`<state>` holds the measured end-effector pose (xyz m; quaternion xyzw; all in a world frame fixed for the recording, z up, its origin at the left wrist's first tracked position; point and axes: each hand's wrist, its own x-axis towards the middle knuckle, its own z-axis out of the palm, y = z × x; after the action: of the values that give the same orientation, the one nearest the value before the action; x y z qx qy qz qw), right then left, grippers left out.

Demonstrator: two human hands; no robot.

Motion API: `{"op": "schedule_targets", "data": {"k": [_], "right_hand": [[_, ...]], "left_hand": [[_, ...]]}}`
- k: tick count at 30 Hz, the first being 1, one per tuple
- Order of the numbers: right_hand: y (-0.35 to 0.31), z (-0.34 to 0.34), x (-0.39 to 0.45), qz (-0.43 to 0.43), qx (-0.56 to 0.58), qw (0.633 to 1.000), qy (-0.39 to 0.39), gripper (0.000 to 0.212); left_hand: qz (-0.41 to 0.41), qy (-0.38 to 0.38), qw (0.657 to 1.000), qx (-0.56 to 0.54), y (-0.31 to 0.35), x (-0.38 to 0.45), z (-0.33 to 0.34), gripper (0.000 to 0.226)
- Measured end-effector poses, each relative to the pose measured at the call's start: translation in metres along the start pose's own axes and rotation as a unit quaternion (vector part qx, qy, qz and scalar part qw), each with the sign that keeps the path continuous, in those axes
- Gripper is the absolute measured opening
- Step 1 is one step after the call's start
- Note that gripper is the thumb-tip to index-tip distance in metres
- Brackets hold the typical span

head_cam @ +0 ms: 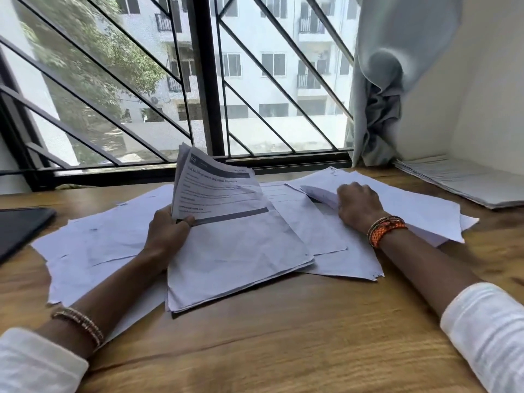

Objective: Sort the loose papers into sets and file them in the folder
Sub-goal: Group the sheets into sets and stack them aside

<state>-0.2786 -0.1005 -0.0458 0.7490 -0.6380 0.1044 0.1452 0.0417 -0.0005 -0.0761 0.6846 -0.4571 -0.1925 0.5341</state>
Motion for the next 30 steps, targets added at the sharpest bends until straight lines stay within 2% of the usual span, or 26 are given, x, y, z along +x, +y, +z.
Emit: {"op": "schedule_targets", "data": {"k": [2,3,4,5,6,7,8,9,10,11,14,15,18,19,20,23,30], "right_hand": [[0.001,-0.016,-0.002,0.007,0.043,0.998,-0.038,0.023],[0.002,-0.03,-0.003,-0.011,0.148,0.987,-0.062,0.023],[0.003,-0.049,-0.007,-0.043,0.317,0.942,-0.105,0.022],[0.002,-0.07,-0.015,-0.075,0.531,0.832,-0.146,0.023],[0.004,-0.088,-0.021,-0.109,0.71,0.681,-0.142,0.024],[0.01,-0.097,-0.023,-0.145,0.813,0.554,-0.103,0.025],[0.015,-0.102,-0.021,-0.174,0.857,0.48,-0.067,0.028],[0.017,-0.1,-0.019,-0.19,0.877,0.438,-0.051,0.031],[0.019,-0.092,-0.012,-0.175,0.884,0.429,-0.055,0.03],[0.017,-0.078,-0.007,-0.137,0.88,0.45,-0.066,0.026],[0.004,-0.035,-0.002,0.004,0.782,0.615,-0.097,0.032],[0.001,-0.024,-0.001,0.037,0.751,0.652,-0.096,0.034],[-0.003,-0.011,-0.001,0.08,0.699,0.706,-0.079,0.029],[-0.004,-0.011,-0.002,0.082,0.688,0.717,-0.077,0.027],[-0.003,-0.009,-0.003,0.087,0.693,0.711,-0.083,0.025],[-0.006,-0.009,-0.007,0.1,0.727,0.669,-0.12,0.026],[-0.009,-0.015,-0.011,0.084,0.733,0.662,-0.131,0.025]], "left_hand": [[0.0,0.004,1.0,0.001,-0.001,0.0,0.001,0.028],[0.001,0.006,1.0,-0.003,-0.001,0.001,0.001,0.029],[0.0,0.006,1.0,-0.008,-0.002,0.001,0.001,0.029],[-0.004,0.009,1.0,-0.016,-0.003,0.002,0.0,0.029],[-0.011,0.008,0.999,-0.03,-0.003,0.003,0.0,0.03],[-0.017,0.006,0.999,-0.047,-0.003,0.003,0.0,0.03],[-0.019,0.004,0.998,-0.066,-0.002,0.003,0.0,0.03],[-0.019,0.003,0.996,-0.084,-0.002,0.001,0.0,0.03],[-0.014,0.002,0.995,-0.102,-0.001,0.0,0.0,0.029],[-0.007,-0.001,0.993,-0.119,0.001,-0.002,0.001,0.027],[0.01,-0.004,0.988,-0.155,0.007,-0.006,0.004,0.021],[0.01,-0.005,0.986,-0.166,0.007,-0.006,0.003,0.02],[0.014,-0.012,0.984,-0.176,0.006,-0.005,0.003,0.019],[0.013,-0.014,0.983,-0.182,0.005,-0.006,0.002,0.018],[0.012,-0.015,0.981,-0.193,0.005,-0.005,0.002,0.017],[0.009,-0.021,0.979,-0.201,0.007,-0.006,0.003,0.017],[0.005,-0.025,0.977,-0.214,0.007,-0.007,0.004,0.017]]}}
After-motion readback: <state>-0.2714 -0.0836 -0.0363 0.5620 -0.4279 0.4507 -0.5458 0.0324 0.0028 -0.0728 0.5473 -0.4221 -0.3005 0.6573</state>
